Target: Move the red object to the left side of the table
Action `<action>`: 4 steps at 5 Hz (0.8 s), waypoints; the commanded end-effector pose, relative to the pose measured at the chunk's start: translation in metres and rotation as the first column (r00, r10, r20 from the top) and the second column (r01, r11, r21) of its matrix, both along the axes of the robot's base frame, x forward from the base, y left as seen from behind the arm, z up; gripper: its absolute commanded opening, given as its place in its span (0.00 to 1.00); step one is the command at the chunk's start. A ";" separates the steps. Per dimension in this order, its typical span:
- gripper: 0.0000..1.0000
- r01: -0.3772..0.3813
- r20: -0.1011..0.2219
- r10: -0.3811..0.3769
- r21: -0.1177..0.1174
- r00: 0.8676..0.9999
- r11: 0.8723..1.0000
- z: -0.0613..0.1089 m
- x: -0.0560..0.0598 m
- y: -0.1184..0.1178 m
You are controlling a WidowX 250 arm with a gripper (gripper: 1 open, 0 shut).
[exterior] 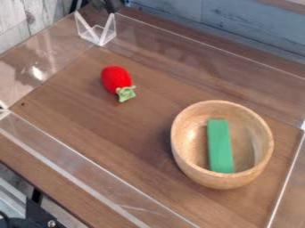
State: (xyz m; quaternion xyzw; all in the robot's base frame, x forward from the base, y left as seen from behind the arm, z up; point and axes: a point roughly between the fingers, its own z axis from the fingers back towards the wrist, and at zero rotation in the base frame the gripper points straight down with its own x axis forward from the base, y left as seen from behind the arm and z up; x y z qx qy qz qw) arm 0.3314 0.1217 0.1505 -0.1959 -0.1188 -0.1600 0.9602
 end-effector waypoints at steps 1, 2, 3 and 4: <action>0.00 0.094 0.049 -0.096 0.031 0.994 0.995 0.010 0.003 -0.007; 1.00 0.118 0.046 -0.119 0.018 0.992 0.993 0.024 0.009 -0.011; 1.00 0.143 0.038 -0.143 0.009 0.989 0.990 0.033 0.015 -0.016; 1.00 0.131 0.029 -0.131 0.004 0.991 0.991 0.023 0.017 -0.027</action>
